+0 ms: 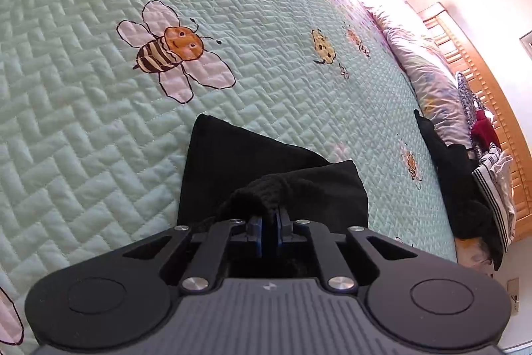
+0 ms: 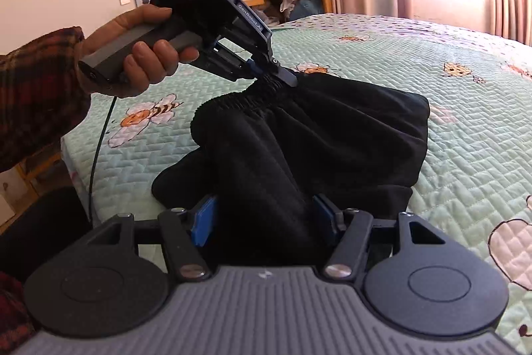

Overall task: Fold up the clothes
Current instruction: 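Grasp the folded garment's end with the left gripper and fold it toward the right gripper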

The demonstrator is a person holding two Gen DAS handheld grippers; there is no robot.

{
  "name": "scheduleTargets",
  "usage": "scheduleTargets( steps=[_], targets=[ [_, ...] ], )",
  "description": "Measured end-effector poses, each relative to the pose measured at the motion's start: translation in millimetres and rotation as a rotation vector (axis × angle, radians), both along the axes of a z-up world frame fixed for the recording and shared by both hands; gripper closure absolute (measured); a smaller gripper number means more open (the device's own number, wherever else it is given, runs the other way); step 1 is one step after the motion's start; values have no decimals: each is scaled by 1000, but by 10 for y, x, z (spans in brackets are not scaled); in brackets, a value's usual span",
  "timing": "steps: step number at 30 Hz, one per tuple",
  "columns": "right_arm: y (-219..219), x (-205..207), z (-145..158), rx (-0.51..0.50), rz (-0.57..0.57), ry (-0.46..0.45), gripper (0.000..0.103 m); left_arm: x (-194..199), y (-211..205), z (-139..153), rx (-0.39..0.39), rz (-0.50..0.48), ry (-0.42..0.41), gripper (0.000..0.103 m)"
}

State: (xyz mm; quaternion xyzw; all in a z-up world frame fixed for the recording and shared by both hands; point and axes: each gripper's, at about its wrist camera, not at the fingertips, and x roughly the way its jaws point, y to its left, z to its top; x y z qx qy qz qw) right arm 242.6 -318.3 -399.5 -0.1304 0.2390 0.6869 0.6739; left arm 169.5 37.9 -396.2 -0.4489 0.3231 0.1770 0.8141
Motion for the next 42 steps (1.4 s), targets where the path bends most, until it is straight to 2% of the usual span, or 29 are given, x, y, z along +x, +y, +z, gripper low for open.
scheduleTargets(
  steps=[2, 6, 9, 11, 12, 15, 17, 21, 24, 27, 30, 32, 33, 36, 38, 42],
  targets=[
    [-74, -41, 45, 20, 5, -20, 39, -62, -25, -42, -8, 8, -23, 91],
    [-222, -169, 164, 136, 53, -49, 39, -147, 4, -117, -46, 23, -61, 91],
    [-58, -226, 286, 177, 110, -25, 38, -138, 40, -138, -44, 8, -70, 91],
    [138, -231, 294, 206, 124, 54, 34, -146, 74, -174, -54, 11, -78, 91],
    [264, -251, 256, 201, 135, 88, 29, -150, 92, -194, -59, 13, -83, 91],
    [645, -395, -37, 83, 146, 142, 28, -163, 130, -242, -68, 19, -89, 91],
    [751, -454, -235, 9, 118, 140, 27, -166, 128, -258, -67, 15, -93, 91],
    [698, -542, -271, 42, 128, 77, 27, -177, 94, -219, -61, 27, -88, 91],
    [592, -529, -152, 43, 147, 63, 27, -190, 1, -98, -12, 36, -58, 88],
    [257, -440, -32, 117, 160, 88, 28, -242, -143, 118, 92, 56, -12, 75],
    [-86, -142, 54, 163, 73, 156, 28, -304, -261, 311, 143, 66, -14, 73],
    [-268, 150, 59, 162, -32, 204, 28, -263, -360, 429, 144, 31, -53, 73],
    [-341, 298, 48, 154, -90, 223, 28, -136, -448, 487, 162, -12, -51, 72],
    [-436, 708, -108, 110, -199, 363, 28, 319, -720, 602, 218, -147, -29, 66],
    [-443, 840, -228, 89, -238, 426, 28, 667, -861, 553, 210, -229, -16, 66],
    [-408, 882, -388, 81, -251, 466, 28, 1257, -1025, 296, 166, -371, 22, 66]
  ],
)
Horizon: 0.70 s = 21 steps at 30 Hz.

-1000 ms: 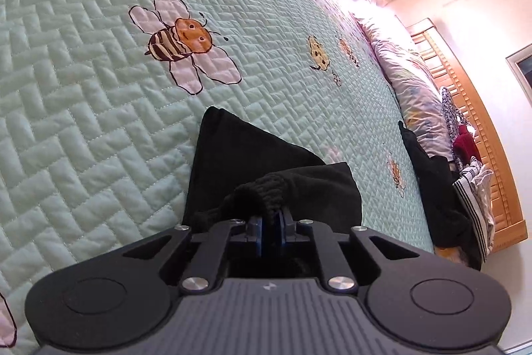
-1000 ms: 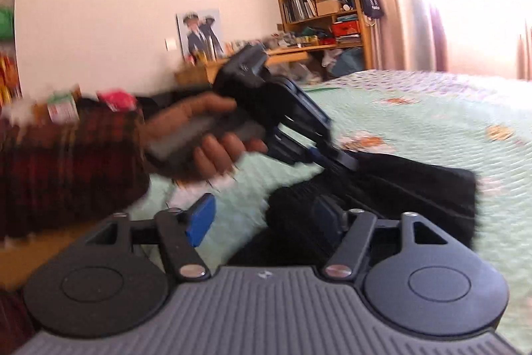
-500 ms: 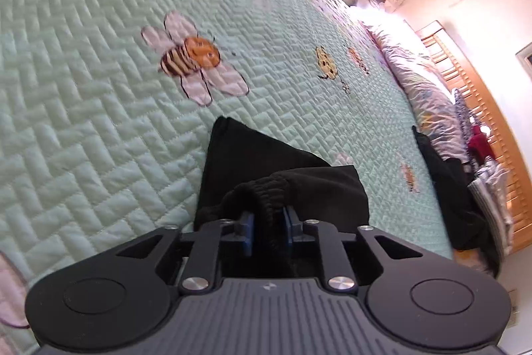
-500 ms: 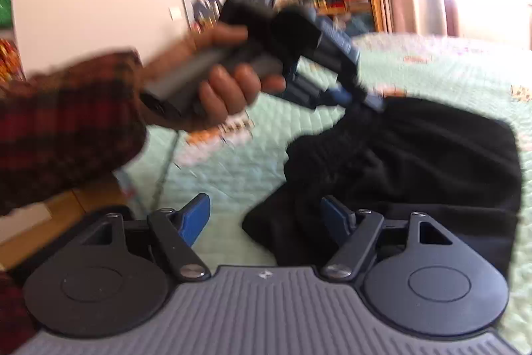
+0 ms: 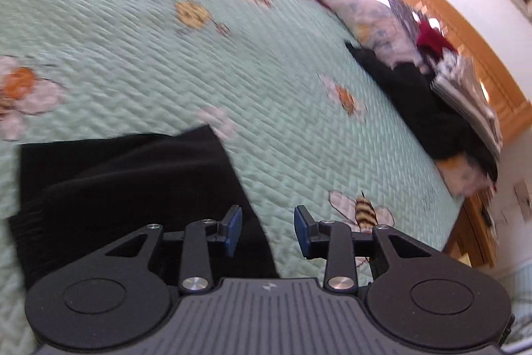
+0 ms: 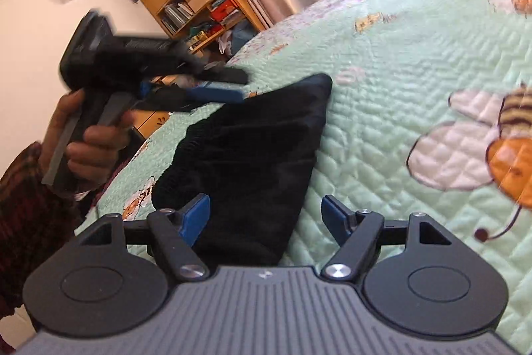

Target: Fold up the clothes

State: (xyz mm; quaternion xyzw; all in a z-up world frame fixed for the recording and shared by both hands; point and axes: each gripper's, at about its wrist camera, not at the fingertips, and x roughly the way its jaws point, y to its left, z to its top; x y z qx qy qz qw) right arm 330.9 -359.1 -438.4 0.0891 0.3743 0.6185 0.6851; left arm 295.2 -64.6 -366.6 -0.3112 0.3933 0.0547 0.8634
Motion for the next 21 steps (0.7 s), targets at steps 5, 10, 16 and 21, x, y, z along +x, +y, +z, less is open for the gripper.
scheduleTargets(
  steps=[5, 10, 16, 21],
  targets=[
    [145, 4, 18, -28, 53, -7, 28, 200, 246, -450, 38, 7, 96, 100],
    [308, -21, -57, -93, 68, 15, 55, -70, 702, -654, -77, 102, 46, 100],
    [209, -39, -131, -129, 46, 40, 76, -126, 785, -688, -97, 101, 20, 100],
    [15, 26, -60, -125, 55, 92, 73, -107, 697, -591, -59, 88, 22, 100]
  ],
)
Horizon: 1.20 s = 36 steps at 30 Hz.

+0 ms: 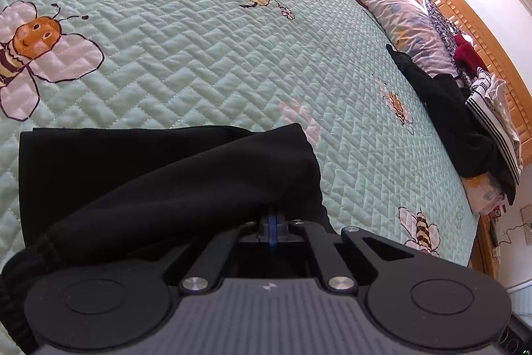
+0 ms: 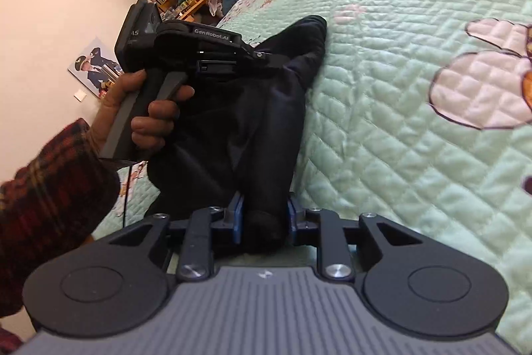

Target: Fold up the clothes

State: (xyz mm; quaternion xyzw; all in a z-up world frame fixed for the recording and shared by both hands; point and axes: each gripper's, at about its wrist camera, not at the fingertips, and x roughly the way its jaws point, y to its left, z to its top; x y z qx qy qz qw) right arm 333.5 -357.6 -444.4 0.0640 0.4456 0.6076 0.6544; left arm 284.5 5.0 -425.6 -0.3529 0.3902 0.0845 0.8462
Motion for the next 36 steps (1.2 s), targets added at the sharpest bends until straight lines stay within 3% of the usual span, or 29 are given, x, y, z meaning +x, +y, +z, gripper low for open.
scheduleTargets(
  steps=[1, 2, 3, 4, 7, 9, 12, 14, 15, 16, 18, 21, 24, 28, 34, 36],
  targets=[
    [-55, -2, 38, -2, 3, -2, 67, -8, -21, 34, 8, -3, 0, 99],
    [-109, -4, 78, -4, 5, -6, 63, -44, -38, 80, 15, -1, -5, 92],
    [-143, -35, 175, 2, -3, -76, 55, -97, -53, 136, 20, 3, -15, 87],
    [-177, -65, 272, 9, -11, -145, 51, -155, -71, 193, 27, 10, -25, 76],
    [-189, -137, 591, 81, -13, -282, 51, -450, -174, 409, 34, 17, -93, 63],
    [-98, -153, 697, 147, 19, -274, 51, -692, -246, 459, 32, 21, -122, 52],
    [100, -207, 515, 153, 120, -167, 51, -998, -313, 355, 55, 26, -85, 49],
    [216, -262, 233, 79, 179, -82, 51, -1134, -243, 232, 39, 67, -57, 68],
    [255, -300, 85, 32, 198, -50, 52, -1203, -181, 202, 0, 88, -79, 69],
    [211, -333, 40, 53, 182, -55, 52, -1265, -125, 187, -34, 107, -101, 69],
    [176, -334, 117, 59, 165, -53, 51, -1331, -85, 260, -41, 127, -138, 65],
    [184, -299, 379, 118, 162, -82, 51, -1408, -122, 435, -11, 137, -187, 50],
    [316, -170, 624, 202, 175, -18, 51, -1500, -67, 511, -21, 193, -233, 45],
    [809, 254, 669, 252, 161, 212, 51, -1494, 82, 511, -65, 234, -269, 43],
    [1797, 929, 197, 152, 131, 570, 50, -1397, 299, 343, -80, 277, -238, 41],
    [2006, 1090, 17, 77, 85, 560, 51, -1386, 368, 269, -99, 281, -239, 43]
  ],
)
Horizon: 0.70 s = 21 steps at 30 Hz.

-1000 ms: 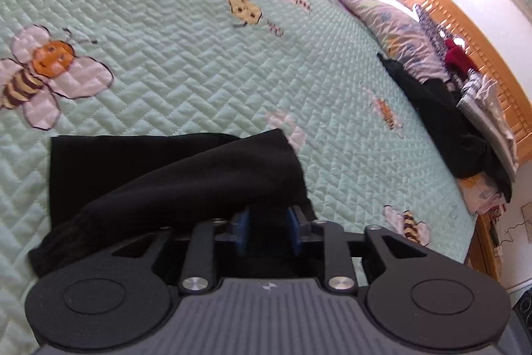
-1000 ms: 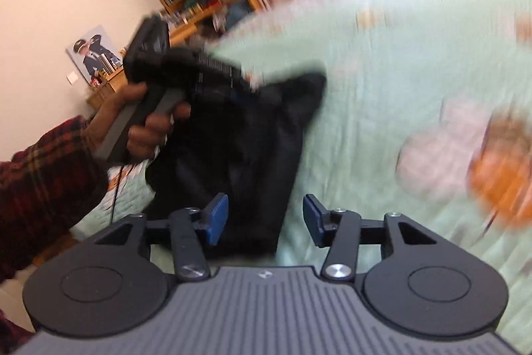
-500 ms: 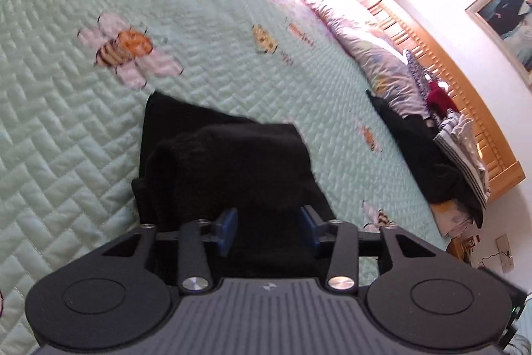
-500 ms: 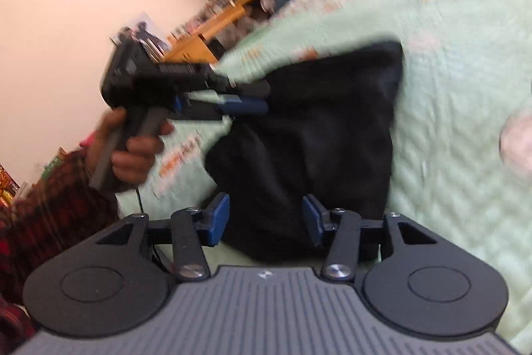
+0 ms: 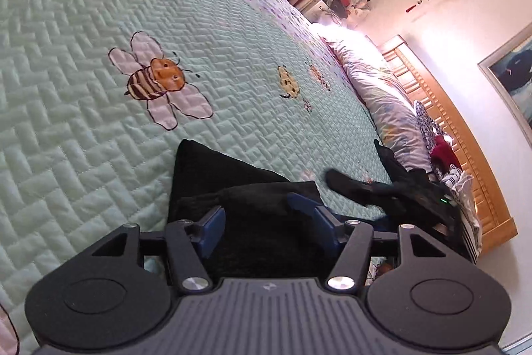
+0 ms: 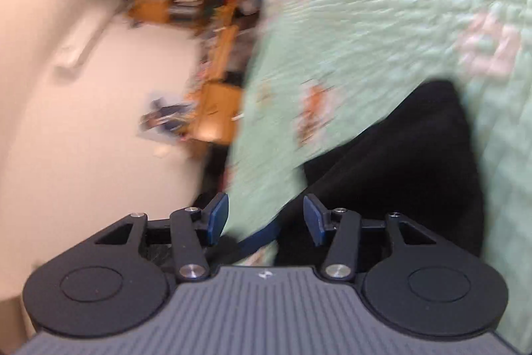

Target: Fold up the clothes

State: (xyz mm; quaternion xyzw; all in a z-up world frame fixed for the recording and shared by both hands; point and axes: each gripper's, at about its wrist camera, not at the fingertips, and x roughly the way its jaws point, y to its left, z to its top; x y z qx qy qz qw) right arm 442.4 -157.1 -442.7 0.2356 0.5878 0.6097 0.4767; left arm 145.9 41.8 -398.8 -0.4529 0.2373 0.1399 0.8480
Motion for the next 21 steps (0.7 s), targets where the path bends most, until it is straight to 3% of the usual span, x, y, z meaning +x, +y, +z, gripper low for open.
scheduleTargets(
  steps=[2, 3, 6, 10, 13, 15, 17, 21],
  targets=[
    [130, 184, -210, -96, -34, 1, 78, 20, 27, -48, -6, -6, 7, 45],
    [161, 203, -298, -128, -36, 5, 103, 26, 19, -55, -2, -12, 9, 45],
    [186, 151, -351, -150, -24, -38, 103, 28, -1, -62, 5, -23, 14, 45],
    [188, 144, -110, -132, -32, -182, 102, -1, -3, -67, 8, -29, 15, 45],
    [387, 241, -244, -191, -22, -215, 103, -24, 0, -89, -1, -31, 7, 45],
    [391, 337, -274, -160, -38, -175, 103, -37, 3, -92, -9, -26, 8, 45],
    [281, 410, -214, -100, -100, -172, 94, -30, -9, -61, -1, -27, 20, 45],
    [-17, 396, -7, 59, -139, -101, 91, -1, -19, 27, 5, -25, 44, 43]
  ],
)
